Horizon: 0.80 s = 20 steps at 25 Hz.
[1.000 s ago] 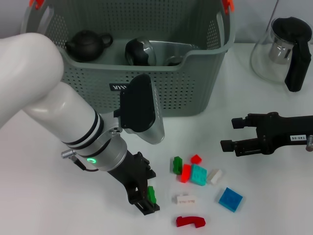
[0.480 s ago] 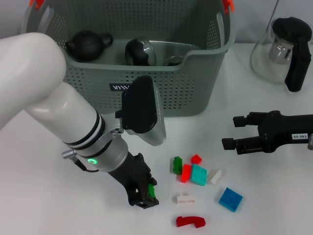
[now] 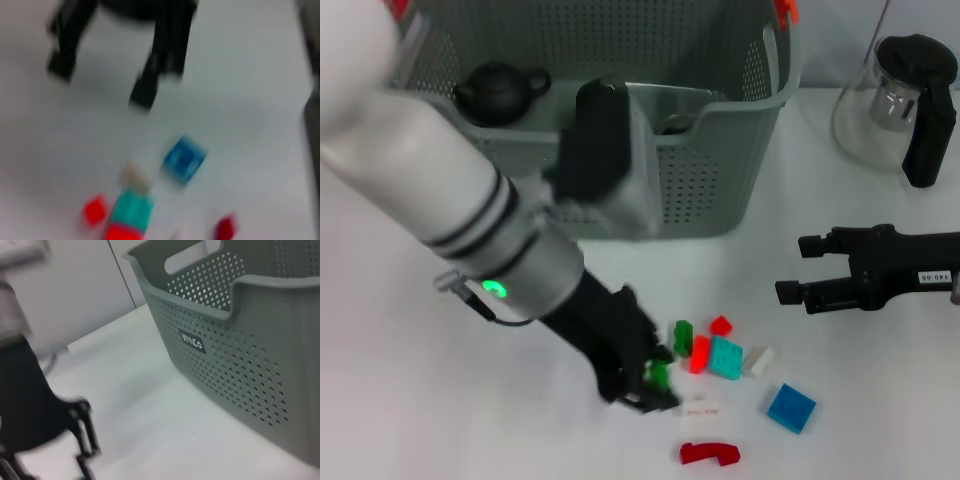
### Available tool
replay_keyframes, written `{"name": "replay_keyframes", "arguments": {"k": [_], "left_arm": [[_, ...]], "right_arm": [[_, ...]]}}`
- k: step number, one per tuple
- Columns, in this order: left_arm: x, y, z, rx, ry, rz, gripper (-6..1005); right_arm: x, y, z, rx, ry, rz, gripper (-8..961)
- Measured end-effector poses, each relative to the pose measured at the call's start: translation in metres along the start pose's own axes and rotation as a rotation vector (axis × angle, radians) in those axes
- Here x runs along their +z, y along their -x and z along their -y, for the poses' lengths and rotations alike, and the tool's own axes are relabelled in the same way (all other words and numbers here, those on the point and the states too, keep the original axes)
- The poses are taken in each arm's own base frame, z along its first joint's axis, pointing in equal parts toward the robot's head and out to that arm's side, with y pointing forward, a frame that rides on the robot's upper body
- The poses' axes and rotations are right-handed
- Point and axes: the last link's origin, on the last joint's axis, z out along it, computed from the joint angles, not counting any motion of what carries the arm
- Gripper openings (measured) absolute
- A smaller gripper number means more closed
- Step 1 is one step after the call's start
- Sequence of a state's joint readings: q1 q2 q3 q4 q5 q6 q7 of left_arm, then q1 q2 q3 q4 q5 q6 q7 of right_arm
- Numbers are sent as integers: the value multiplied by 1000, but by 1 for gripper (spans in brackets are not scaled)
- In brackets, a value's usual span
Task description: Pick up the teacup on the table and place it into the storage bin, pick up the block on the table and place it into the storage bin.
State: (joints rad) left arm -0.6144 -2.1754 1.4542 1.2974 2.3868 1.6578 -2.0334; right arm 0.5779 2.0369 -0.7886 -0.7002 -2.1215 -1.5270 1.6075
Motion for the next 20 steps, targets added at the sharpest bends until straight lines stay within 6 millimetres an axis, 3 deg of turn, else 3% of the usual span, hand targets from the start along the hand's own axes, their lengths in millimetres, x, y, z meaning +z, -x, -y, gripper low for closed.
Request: {"name": "replay_keyframes", "arguments": {"k": [5,6,8,9,13,14,20], "left_arm": [[-81,-34,-2,-39,-22,-328,412],[-101,-40,5,-48,-88,-400,412],[-118,-45,15,-62,-170,-462,413],[-132,-48,30,-87,-254,-514,413],[-149,-45,75,-215,-424,-594,413],[-149,-40,93,-273,-473,-605,413],[-135,-18,141,-433,-603,-594,414]], "right_arm": [[0,0,0,-10,0,0,947],[0,0,0,-13,1,0,947],[2,2,0,-23,3,1,947],[2,2,0,-23,3,1,947],[3,3,-1,-27,10,2,946],[3,4,-1,-27,11,2,946],[3,2,-2,-23,15,-2,947]]}}
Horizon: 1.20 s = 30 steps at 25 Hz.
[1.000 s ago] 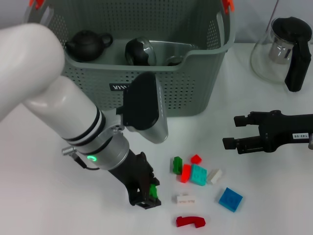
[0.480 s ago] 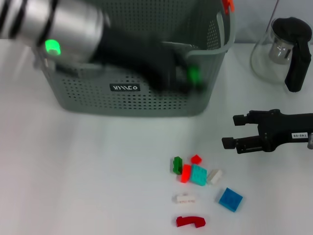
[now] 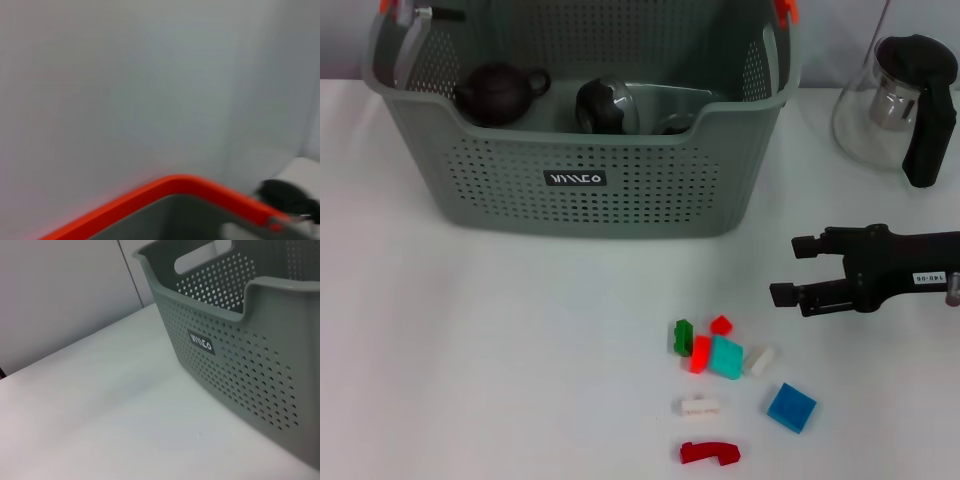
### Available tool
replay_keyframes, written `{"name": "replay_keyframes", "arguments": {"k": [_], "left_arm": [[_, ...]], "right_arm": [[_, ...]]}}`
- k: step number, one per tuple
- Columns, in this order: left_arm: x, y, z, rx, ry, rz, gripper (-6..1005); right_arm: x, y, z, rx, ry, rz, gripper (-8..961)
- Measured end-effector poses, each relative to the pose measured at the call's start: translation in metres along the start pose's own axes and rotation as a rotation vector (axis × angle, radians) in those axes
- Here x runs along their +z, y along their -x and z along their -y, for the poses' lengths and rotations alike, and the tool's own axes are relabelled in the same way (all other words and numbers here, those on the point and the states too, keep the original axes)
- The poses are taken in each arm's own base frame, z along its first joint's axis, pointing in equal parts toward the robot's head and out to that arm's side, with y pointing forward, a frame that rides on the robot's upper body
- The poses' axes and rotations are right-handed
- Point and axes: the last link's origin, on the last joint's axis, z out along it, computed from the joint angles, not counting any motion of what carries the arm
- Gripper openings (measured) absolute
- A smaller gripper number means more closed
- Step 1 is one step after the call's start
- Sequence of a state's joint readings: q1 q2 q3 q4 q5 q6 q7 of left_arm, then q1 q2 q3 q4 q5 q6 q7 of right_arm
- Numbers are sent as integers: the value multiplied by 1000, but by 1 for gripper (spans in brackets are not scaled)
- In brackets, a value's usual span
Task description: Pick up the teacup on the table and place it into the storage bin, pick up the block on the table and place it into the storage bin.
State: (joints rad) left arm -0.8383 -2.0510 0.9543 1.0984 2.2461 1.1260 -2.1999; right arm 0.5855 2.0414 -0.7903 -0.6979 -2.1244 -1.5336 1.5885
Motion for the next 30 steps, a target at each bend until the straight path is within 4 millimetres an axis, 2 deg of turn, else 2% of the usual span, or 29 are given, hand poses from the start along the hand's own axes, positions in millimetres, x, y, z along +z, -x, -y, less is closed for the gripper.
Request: {"name": "replay_keyframes", "arguments": {"k": [4,9,14,17,20,22,23,27,30], "left_arm": [[9,7,7,-8,-56,4,416],[11,9,12,-3,-102,-2,501],[-1,12,19,-49,-125,-50,586],[-14,16,16,-93,-85,-93,661],[-31,27,2,-110,34,-128,783],[-44,39,-18,-63,184,-156,877],[-54,50,-34,-15,302,-183,929],[-75,80,-64,103,522,-219,928],[-82,105,-76,147,595,-228,927]], "right_arm": [[-1,-2,0,7,0,-3,946],[-2,-3,0,9,-3,-6,946],[-3,1,-1,-9,13,-9,947],[-6,4,-2,-22,31,-10,947],[-11,8,-6,-30,70,-11,947],[-15,10,-7,-28,91,-24,947],[-18,11,-7,-21,94,-40,947],[-24,12,-6,-17,95,-83,947],[-28,17,-8,-28,108,-158,947]]}}
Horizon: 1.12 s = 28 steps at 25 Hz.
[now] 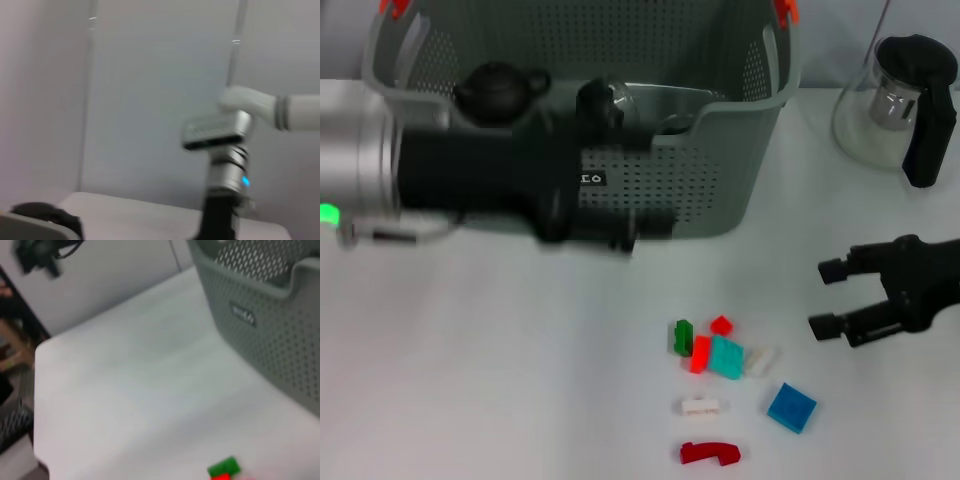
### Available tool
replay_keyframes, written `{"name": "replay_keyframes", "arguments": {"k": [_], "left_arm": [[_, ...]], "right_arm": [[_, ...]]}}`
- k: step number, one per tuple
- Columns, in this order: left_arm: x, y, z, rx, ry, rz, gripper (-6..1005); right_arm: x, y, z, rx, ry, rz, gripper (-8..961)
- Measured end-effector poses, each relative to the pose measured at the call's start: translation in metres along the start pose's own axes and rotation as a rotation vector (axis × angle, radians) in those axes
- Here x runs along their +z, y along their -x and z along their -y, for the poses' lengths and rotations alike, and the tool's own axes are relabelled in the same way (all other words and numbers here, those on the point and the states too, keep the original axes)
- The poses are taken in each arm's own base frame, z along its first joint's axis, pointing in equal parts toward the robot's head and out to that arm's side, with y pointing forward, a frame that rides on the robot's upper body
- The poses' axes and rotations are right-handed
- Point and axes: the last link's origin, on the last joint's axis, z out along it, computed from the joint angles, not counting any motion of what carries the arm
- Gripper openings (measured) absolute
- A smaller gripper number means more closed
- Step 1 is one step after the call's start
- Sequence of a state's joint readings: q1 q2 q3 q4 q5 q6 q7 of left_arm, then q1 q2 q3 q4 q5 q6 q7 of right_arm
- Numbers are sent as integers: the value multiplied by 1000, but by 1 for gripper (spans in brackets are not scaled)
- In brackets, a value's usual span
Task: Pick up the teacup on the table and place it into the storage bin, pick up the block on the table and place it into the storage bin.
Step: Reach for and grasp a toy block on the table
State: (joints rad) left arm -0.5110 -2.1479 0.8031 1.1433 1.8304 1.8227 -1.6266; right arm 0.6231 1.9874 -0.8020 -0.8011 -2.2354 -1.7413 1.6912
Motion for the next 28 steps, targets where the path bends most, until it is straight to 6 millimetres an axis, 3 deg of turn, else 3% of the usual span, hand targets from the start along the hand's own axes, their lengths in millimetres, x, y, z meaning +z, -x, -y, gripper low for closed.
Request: {"name": "replay_keyframes", "arguments": {"k": [3,11,28], "left_arm": [[-7,28,-16,38,4,-26,927],[-14,58,-23,-30,-16,-4,927],[-16,79,-21,-54,-23,100,927]], "right_arm": [[0,3,-1,7,12,-56,946],[11,26,-5,89,6,-329,946],[77,57,-25,108,-57,-648,946]]}}
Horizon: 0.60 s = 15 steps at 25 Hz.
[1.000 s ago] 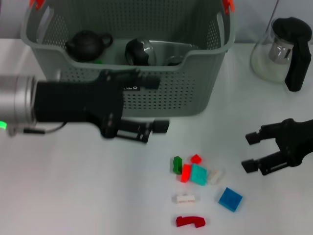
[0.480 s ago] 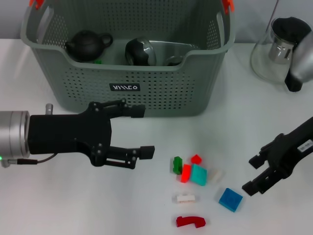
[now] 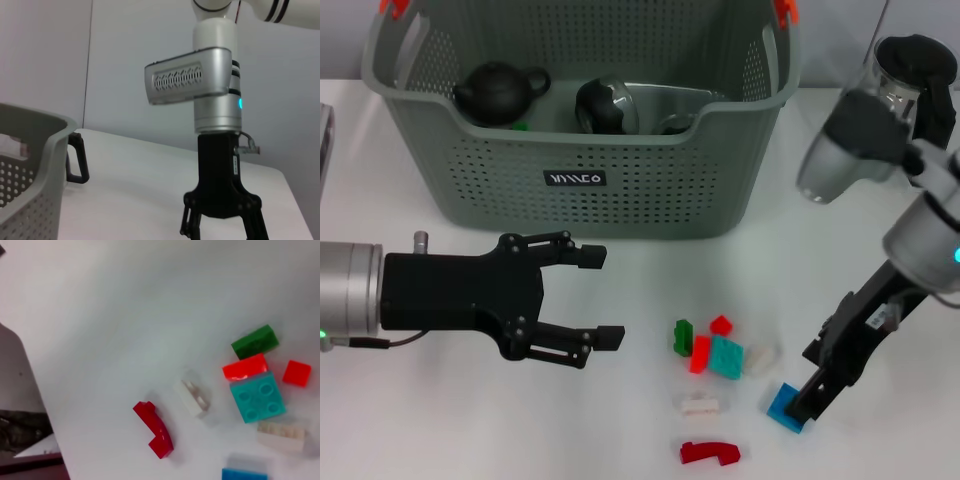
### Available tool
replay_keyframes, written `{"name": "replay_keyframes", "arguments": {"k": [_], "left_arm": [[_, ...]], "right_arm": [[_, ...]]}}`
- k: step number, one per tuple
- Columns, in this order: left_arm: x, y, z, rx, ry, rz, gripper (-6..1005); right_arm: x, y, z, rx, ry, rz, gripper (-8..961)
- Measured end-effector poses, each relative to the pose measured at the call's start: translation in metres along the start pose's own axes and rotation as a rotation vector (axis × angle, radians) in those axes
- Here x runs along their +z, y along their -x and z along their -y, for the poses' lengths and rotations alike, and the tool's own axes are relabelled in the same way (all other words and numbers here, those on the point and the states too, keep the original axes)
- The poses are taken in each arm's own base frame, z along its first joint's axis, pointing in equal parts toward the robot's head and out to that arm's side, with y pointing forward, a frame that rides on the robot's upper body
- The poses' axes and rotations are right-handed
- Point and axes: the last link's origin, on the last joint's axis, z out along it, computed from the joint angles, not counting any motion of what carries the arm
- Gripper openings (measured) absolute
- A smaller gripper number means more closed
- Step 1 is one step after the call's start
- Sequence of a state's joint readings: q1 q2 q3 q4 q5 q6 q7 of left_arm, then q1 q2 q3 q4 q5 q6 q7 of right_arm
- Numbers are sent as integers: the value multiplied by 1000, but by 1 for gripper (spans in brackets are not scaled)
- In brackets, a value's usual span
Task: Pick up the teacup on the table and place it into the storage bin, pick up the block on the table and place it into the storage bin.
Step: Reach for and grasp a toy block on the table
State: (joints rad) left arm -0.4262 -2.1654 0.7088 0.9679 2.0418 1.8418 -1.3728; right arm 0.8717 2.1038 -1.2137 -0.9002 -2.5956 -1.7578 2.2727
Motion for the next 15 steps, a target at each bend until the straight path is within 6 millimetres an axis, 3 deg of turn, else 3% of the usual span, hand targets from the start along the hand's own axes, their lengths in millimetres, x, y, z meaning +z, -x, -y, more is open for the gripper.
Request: {"name": "replay_keyframes", "arguments": {"k": [15], "left_arm": [[0,0,3,5,-14,-13,926]], "right_arm": [[31,19,-9,-40,-108,-64,941]]}}
